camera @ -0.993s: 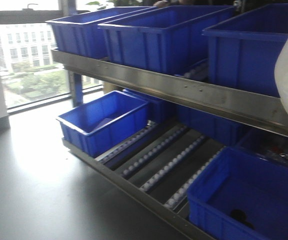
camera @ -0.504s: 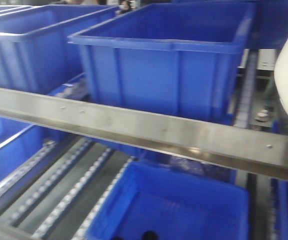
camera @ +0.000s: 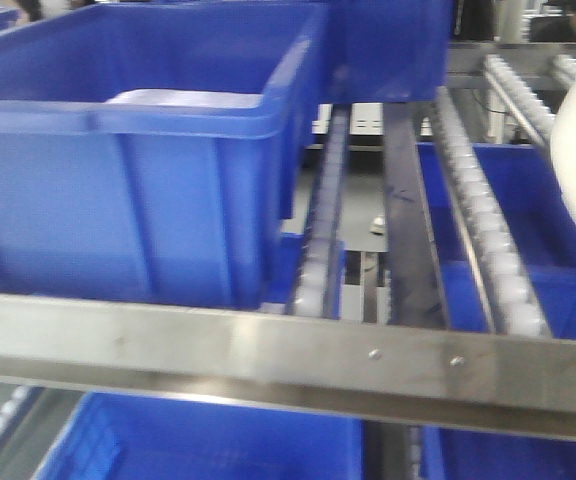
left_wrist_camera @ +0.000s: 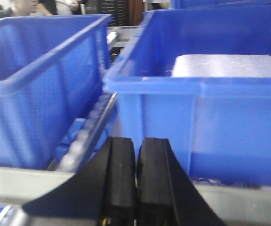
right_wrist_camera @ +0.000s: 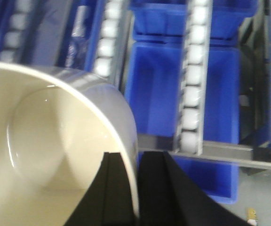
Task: Move white bin to right shelf second layer
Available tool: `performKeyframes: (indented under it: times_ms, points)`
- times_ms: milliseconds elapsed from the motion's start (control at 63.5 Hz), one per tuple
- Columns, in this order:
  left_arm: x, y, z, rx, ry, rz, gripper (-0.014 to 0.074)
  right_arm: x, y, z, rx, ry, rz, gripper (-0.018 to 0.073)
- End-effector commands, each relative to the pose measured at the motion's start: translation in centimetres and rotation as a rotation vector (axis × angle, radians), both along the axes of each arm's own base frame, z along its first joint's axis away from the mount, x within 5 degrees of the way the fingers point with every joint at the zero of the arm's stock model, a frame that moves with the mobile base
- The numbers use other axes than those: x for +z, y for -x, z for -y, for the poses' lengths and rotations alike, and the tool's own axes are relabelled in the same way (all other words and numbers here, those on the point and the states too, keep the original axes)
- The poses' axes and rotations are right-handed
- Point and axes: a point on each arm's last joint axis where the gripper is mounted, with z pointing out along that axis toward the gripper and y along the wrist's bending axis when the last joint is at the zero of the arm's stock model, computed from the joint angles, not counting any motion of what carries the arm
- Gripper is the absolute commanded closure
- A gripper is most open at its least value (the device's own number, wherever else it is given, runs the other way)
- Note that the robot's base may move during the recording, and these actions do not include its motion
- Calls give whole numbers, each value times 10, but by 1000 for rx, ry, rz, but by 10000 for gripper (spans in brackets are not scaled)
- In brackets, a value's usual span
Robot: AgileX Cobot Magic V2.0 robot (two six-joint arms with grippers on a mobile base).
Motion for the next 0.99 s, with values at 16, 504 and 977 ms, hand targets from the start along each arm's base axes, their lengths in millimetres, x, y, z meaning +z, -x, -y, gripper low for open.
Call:
performKeyframes:
  times_ms: [16,504,977]
  points:
    - [-4,0,0,1,11,60,512,16,-4,1,-11,-3,114,511]
    - [-4,0,0,1,11,60,512,16,-4,1,-11,-3,114,511]
    - [-4,0,0,1,11,60,512,16,-4,1,-11,-3,114,511]
